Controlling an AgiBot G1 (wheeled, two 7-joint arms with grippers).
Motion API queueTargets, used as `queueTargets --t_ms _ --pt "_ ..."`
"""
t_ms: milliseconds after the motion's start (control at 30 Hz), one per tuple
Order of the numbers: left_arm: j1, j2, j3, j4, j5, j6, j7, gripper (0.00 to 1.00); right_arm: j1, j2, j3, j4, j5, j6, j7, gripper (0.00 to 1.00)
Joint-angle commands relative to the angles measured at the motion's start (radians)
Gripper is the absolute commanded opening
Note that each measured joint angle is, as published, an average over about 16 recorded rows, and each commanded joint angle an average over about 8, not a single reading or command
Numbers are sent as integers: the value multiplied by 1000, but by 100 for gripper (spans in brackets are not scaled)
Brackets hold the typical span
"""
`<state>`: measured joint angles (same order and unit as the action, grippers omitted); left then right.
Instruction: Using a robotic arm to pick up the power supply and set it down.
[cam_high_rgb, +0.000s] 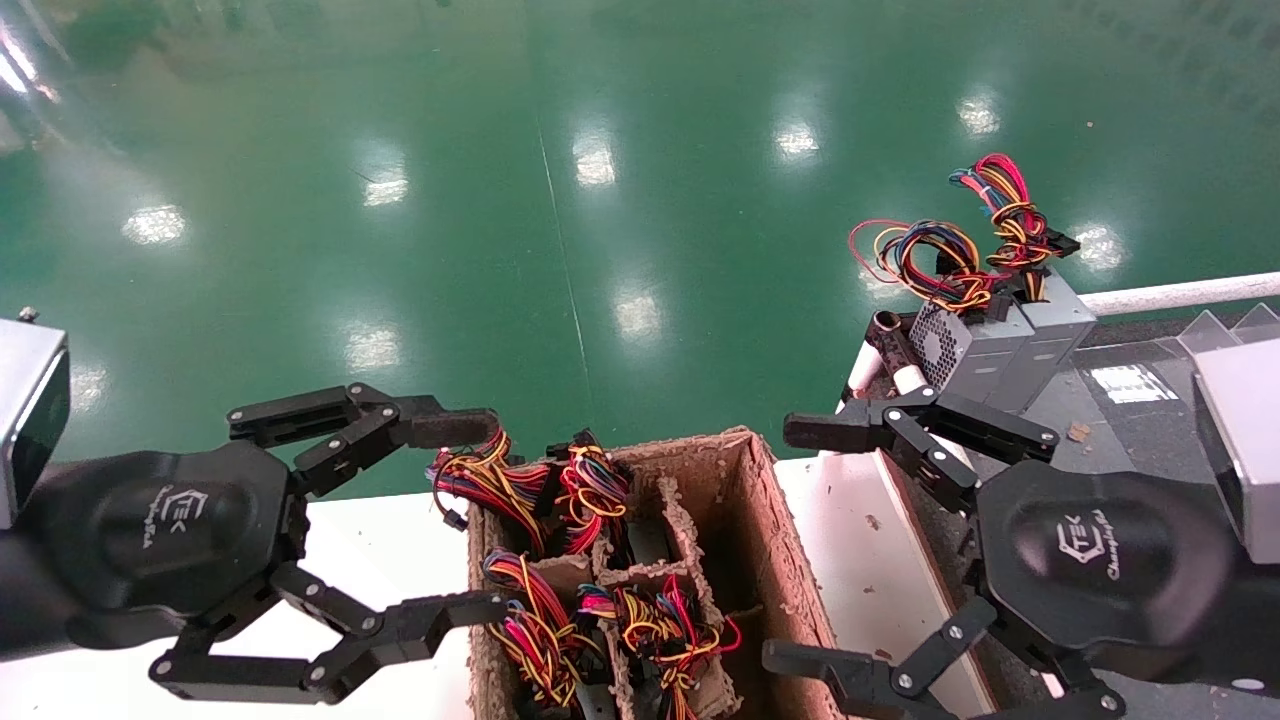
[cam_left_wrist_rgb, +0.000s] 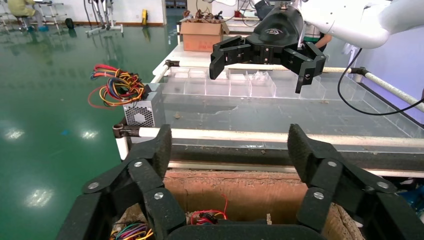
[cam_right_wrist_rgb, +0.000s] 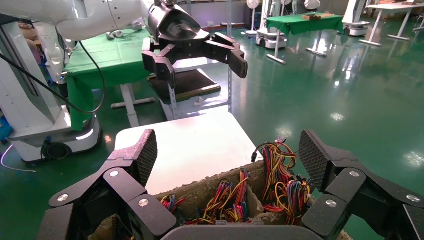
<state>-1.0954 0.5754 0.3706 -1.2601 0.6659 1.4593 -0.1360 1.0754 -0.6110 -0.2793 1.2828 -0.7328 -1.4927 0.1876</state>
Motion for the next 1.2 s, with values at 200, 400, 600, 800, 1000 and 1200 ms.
queueTargets --t_ms 200,400,600,800,1000,1200 --pt "0 0 0 0 0 0 0 0 0 0 0 0 0 0 0 100" --pt "0 0 0 0 0 0 0 0 0 0 0 0 0 0 0 100" --pt "0 0 0 0 0 0 0 0 -2 0 -3 -1 -3 -2 0 100" --pt "0 0 0 0 0 0 0 0 -1 7 -18 7 -36 -9 0 100" --pt "0 0 0 0 0 0 0 0 14 -1 -76 33 -129 -26 27 100" --pt "0 0 0 0 0 0 0 67 22 -43 -168 49 -241 -48 50 100"
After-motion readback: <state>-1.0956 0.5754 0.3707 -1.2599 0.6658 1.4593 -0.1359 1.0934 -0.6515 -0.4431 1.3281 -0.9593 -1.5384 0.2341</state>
